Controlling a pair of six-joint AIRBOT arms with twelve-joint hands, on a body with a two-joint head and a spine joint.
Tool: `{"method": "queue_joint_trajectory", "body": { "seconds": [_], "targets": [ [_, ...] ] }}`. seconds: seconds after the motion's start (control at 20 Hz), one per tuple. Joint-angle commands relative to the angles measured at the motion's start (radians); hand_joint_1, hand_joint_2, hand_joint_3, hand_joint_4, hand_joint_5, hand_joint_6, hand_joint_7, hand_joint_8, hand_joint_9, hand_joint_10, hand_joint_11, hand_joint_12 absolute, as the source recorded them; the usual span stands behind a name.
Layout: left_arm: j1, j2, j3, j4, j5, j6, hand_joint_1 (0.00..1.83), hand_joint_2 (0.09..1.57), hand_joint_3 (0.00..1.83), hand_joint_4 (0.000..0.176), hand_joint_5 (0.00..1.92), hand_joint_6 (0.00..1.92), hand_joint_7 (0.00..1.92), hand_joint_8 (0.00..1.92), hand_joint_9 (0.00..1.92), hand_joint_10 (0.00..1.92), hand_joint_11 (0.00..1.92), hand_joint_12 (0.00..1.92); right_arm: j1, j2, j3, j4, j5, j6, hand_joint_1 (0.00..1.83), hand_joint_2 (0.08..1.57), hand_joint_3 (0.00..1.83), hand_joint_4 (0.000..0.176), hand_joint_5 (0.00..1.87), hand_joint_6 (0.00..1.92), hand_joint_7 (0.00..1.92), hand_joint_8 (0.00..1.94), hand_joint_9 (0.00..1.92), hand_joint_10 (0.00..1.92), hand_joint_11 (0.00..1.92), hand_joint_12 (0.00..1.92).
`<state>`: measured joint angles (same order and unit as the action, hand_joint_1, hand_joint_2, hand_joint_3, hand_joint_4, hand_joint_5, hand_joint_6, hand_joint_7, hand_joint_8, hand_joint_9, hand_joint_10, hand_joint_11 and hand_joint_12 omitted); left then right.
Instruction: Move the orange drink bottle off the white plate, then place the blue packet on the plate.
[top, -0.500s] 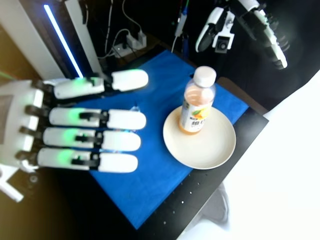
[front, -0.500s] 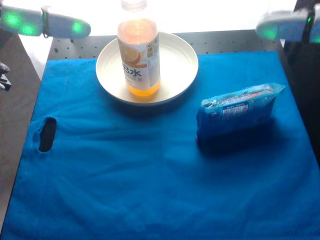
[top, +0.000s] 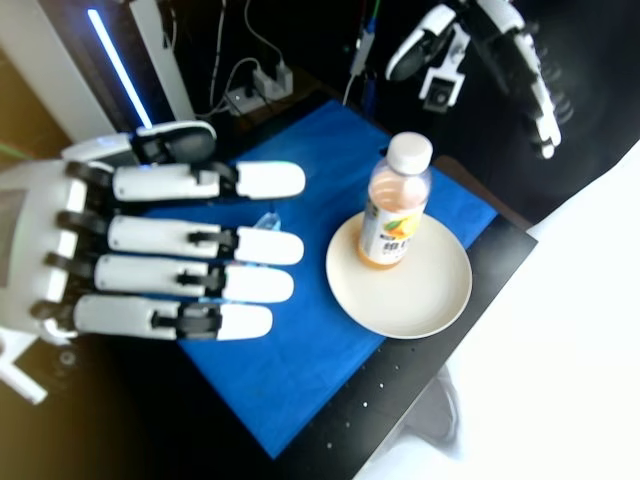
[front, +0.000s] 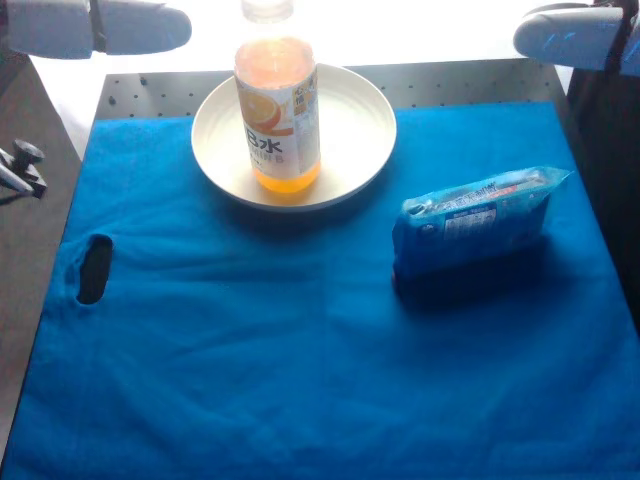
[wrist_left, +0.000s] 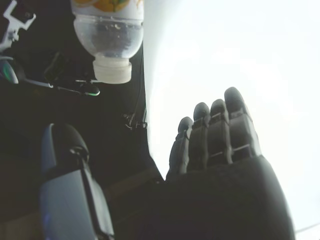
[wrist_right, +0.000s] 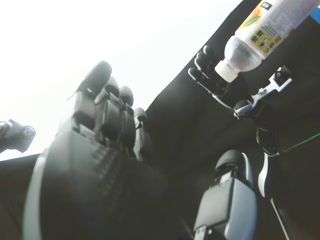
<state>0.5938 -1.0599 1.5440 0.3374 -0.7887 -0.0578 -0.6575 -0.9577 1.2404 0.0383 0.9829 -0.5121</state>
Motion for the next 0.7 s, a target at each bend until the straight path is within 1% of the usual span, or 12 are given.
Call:
{"method": "queue_joint_trajectory", "body": {
  "seconds": [0.0, 0.1, 0.15, 0.2, 0.25, 0.3, 0.35, 0.4, 0.45, 0.5, 0.6, 0.65],
  "targets": [
    [-0.004, -0.015, 0.017, -0.048, -0.119, -0.04, 0.5, 0.76, 0.0, 0.073, 0.0, 0.0, 0.05, 0.0, 0.0, 0.0, 0.0, 0.0, 0.015, -0.003, 0.003, 0.015, 0.119, 0.007, 0.43, 0.81, 0.0, 0.121, 0.13, 0.0, 0.24, 0.0, 0.27, 0.01, 0.0, 1.05],
    [0.012, -0.06, 0.063, -0.037, -0.121, -0.102, 0.52, 0.72, 0.0, 0.071, 0.0, 0.0, 0.05, 0.0, 0.0, 0.0, 0.0, 0.0, 0.015, -0.005, 0.003, 0.013, 0.12, 0.007, 0.42, 0.81, 0.0, 0.118, 0.12, 0.0, 0.23, 0.0, 0.26, 0.0, 0.0, 1.03],
    [0.016, -0.07, 0.07, -0.036, -0.115, -0.104, 0.57, 0.69, 0.0, 0.09, 0.01, 0.0, 0.07, 0.01, 0.0, 0.0, 0.0, 0.0, 0.015, -0.007, 0.004, 0.011, 0.121, 0.007, 0.4, 0.82, 0.0, 0.113, 0.12, 0.0, 0.23, 0.0, 0.27, 0.0, 0.0, 1.06],
    [0.02, -0.084, 0.081, -0.031, -0.105, -0.105, 0.58, 0.68, 0.0, 0.087, 0.0, 0.0, 0.05, 0.0, 0.0, 0.0, 0.0, 0.0, 0.015, -0.009, 0.004, 0.008, 0.123, 0.007, 0.4, 0.83, 0.0, 0.12, 0.12, 0.0, 0.23, 0.0, 0.25, 0.0, 0.0, 1.05],
    [0.021, -0.094, 0.088, -0.024, -0.099, -0.109, 0.6, 0.63, 0.0, 0.102, 0.02, 0.0, 0.06, 0.0, 0.0, 0.0, 0.0, 0.0, 0.015, -0.01, 0.004, 0.006, 0.125, 0.007, 0.4, 0.83, 0.0, 0.128, 0.12, 0.0, 0.23, 0.0, 0.24, 0.0, 0.0, 1.0],
    [0.022, -0.109, 0.1, -0.015, -0.093, -0.12, 0.61, 0.62, 0.0, 0.099, 0.02, 0.0, 0.06, 0.0, 0.0, 0.0, 0.0, 0.0, 0.015, -0.01, 0.003, 0.004, 0.125, 0.007, 0.38, 0.84, 0.0, 0.125, 0.12, 0.0, 0.24, 0.0, 0.24, 0.0, 0.0, 0.99],
    [0.023, -0.122, 0.109, -0.009, -0.091, -0.129, 0.64, 0.62, 0.0, 0.069, 0.01, 0.0, 0.05, 0.0, 0.0, 0.0, 0.0, 0.0, 0.015, -0.01, 0.003, 0.004, 0.125, 0.007, 0.41, 0.84, 0.0, 0.124, 0.12, 0.0, 0.24, 0.0, 0.24, 0.01, 0.0, 0.99],
    [0.023, -0.139, 0.124, 0.002, -0.086, -0.142, 0.66, 0.63, 0.0, 0.066, 0.01, 0.0, 0.05, 0.0, 0.0, 0.0, 0.0, 0.0, 0.015, -0.01, 0.002, 0.003, 0.126, 0.007, 0.42, 0.85, 0.0, 0.117, 0.12, 0.0, 0.2, 0.0, 0.24, 0.0, 0.0, 1.03],
    [0.023, -0.153, 0.136, 0.013, -0.08, -0.152, 0.67, 0.65, 0.01, 0.066, 0.01, 0.0, 0.04, 0.0, 0.0, 0.0, 0.0, 0.0, 0.015, -0.01, 0.002, 0.002, 0.127, 0.007, 0.43, 0.84, 0.0, 0.124, 0.12, 0.0, 0.19, 0.0, 0.23, 0.0, 0.0, 1.03],
    [0.023, -0.168, 0.148, 0.022, -0.074, -0.161, 0.71, 0.68, 0.01, 0.084, 0.03, 0.01, 0.02, 0.0, 0.0, 0.0, 0.0, 0.0, 0.015, -0.01, 0.001, -0.001, 0.128, 0.007, 0.38, 0.84, 0.0, 0.105, 0.1, 0.0, 0.19, 0.0, 0.23, 0.01, 0.0, 1.02],
    [0.023, -0.18, 0.157, 0.032, -0.069, -0.169, 0.74, 0.68, 0.01, 0.088, 0.05, 0.01, 0.02, 0.0, 0.0, 0.0, 0.0, 0.0, 0.015, -0.01, 0.0, -0.002, 0.131, 0.007, 0.36, 0.84, 0.0, 0.103, 0.1, 0.0, 0.2, 0.0, 0.23, 0.0, 0.0, 1.01],
    [0.023, -0.189, 0.163, 0.042, -0.065, -0.177, 0.76, 0.7, 0.02, 0.083, 0.04, 0.01, 0.01, 0.0, 0.0, 0.0, 0.0, 0.0, 0.015, -0.01, 0.0, -0.004, 0.133, 0.007, 0.36, 0.84, 0.0, 0.096, 0.1, 0.0, 0.2, 0.01, 0.24, 0.0, 0.0, 1.01]
  ]
}}
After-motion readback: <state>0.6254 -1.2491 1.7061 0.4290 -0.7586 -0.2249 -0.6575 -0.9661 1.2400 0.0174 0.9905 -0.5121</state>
